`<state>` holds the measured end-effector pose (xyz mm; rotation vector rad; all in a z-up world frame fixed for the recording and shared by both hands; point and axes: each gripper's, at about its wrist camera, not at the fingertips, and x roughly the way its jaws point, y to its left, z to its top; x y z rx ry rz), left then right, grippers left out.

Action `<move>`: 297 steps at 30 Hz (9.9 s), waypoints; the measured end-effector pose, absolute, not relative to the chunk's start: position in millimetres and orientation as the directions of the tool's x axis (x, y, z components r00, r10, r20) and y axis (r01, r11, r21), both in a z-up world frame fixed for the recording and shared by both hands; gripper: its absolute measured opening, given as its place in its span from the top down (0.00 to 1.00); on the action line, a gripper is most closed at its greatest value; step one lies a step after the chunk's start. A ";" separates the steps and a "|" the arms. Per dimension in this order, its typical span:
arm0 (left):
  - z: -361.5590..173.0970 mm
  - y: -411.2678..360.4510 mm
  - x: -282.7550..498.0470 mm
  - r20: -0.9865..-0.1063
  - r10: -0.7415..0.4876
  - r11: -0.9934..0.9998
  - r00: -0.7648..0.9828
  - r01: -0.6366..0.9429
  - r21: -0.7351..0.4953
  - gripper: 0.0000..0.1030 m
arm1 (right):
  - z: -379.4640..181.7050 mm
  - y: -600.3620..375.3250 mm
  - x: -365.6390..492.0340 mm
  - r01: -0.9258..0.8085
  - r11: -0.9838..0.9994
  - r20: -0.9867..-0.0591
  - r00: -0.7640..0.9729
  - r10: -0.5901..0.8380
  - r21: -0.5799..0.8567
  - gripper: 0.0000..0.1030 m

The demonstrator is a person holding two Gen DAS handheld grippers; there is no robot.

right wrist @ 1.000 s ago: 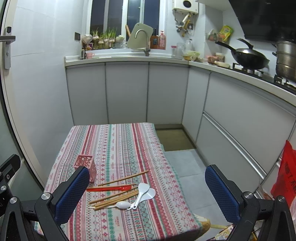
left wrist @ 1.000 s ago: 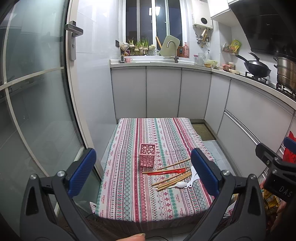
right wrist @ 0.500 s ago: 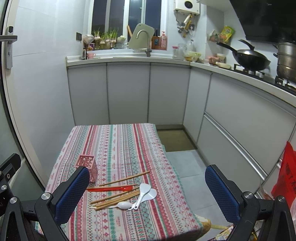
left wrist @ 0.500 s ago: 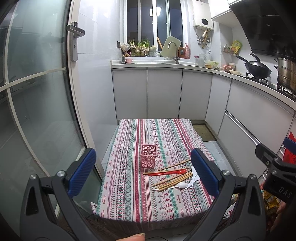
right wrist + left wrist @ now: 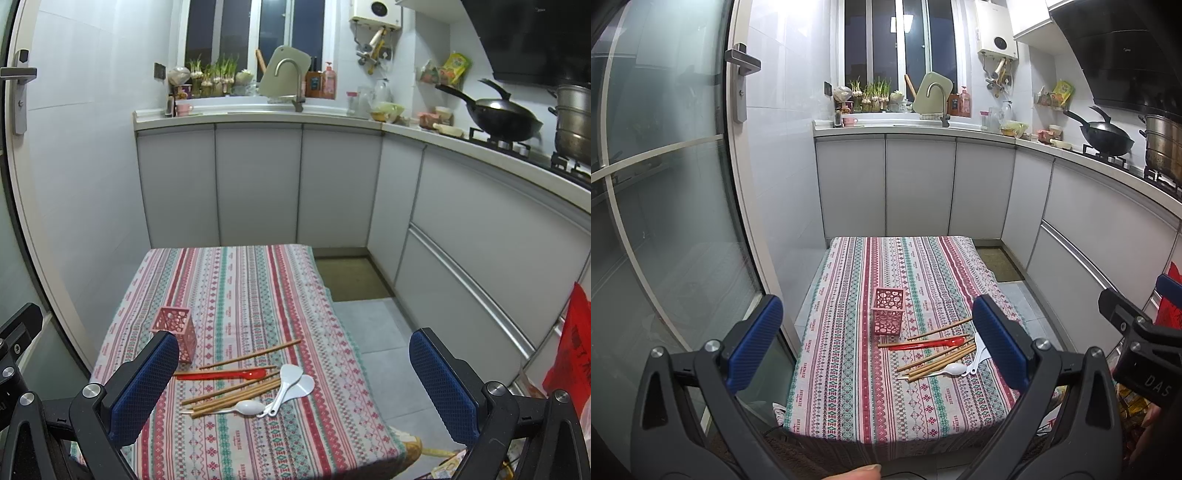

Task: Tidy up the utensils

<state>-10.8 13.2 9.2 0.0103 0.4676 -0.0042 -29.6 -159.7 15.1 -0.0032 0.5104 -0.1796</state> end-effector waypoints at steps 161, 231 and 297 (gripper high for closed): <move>-162.2 4.7 259.0 -0.784 -0.347 0.900 0.514 0.419 -0.124 0.92 | -321.4 -203.8 356.6 0.365 0.855 -0.920 0.272 0.280 0.369 0.96; -88.4 47.5 258.6 -0.439 -0.273 0.961 0.856 0.260 -0.090 0.92 | -71.3 -91.7 277.5 -0.175 0.942 -0.152 0.962 0.225 0.286 0.96; -179.8 28.9 254.4 -0.771 -0.226 0.966 0.595 0.240 -0.098 0.20 | -156.9 -161.0 269.6 -0.026 0.964 -0.688 0.695 0.208 0.266 0.24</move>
